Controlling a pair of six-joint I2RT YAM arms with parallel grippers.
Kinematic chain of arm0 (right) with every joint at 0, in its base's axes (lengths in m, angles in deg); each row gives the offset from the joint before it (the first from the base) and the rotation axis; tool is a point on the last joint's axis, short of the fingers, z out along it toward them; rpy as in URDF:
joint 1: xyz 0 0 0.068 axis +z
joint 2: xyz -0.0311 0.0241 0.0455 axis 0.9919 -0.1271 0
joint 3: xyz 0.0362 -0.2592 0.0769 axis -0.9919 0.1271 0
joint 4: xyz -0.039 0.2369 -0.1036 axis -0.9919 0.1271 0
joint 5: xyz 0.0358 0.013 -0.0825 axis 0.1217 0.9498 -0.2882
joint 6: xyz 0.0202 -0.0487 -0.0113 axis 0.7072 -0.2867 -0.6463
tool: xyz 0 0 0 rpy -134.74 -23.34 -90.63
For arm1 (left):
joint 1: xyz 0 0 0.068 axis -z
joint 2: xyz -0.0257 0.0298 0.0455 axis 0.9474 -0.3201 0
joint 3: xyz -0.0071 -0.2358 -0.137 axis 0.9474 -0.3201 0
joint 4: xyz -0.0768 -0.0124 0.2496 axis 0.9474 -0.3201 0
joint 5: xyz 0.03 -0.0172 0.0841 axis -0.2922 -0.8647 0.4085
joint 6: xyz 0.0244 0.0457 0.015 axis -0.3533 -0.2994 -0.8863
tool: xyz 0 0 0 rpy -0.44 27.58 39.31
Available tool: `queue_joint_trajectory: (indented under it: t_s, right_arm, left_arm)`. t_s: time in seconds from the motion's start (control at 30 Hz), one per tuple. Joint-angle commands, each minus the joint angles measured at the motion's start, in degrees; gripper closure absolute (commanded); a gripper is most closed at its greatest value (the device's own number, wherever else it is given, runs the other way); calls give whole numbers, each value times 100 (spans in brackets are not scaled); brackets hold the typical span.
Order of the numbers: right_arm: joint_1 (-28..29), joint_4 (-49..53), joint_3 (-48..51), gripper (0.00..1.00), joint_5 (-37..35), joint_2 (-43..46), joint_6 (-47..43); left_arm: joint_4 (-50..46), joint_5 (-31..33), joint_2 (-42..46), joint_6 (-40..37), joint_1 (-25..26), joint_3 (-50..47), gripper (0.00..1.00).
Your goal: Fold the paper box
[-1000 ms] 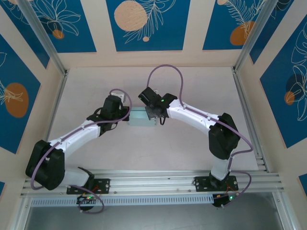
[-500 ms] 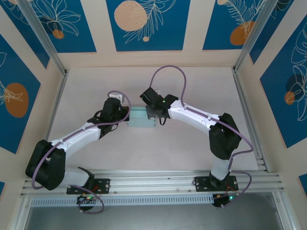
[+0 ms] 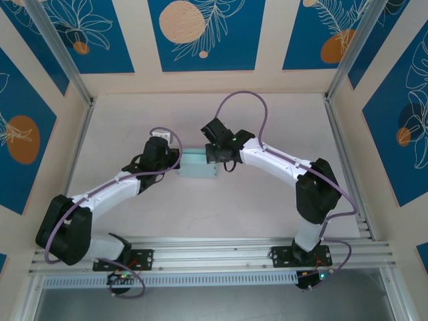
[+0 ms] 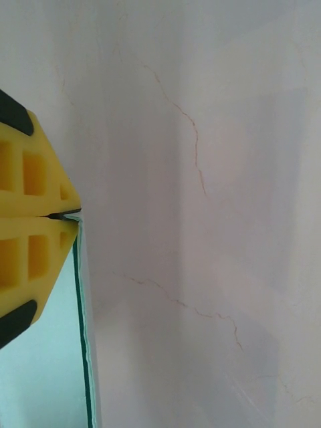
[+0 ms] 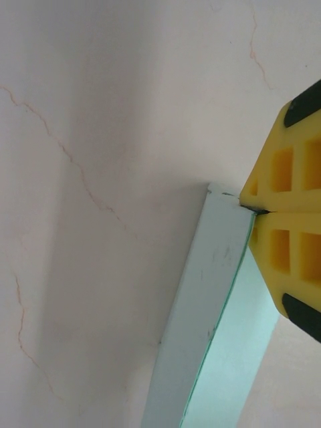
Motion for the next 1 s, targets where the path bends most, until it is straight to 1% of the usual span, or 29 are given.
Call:
queue_joint_trajectory:
  t_s: [0.0, 0.17, 0.33, 0.7, 0.8, 0.97]
  right_arm:
    - [138, -1126, -62, 95, 1060, 167, 246]
    - [77, -1207, -34, 95, 1186, 154, 431]
    - [-26, -1409, 22, 95, 1536, 141, 625]
    - [-206, -1845, 125, 95, 2505, 201, 895]
    - [-258, -1900, 178, 95, 2628, 279, 942]
    - [-428, -2212, 364, 95, 3175, 393, 1184]
  left_arm:
    - [60, -795, -151, -54, 144, -132, 100]
    - [69, -796, -155, -93, 163, -128, 100]
    - [71, -791, -198, -122, 186, -130, 100]
    - [35, -731, -245, -181, 221, -97, 100]
    - [17, -711, -246, -203, 228, -89, 100]
    - [14, -690, -253, -207, 231, -88, 100]
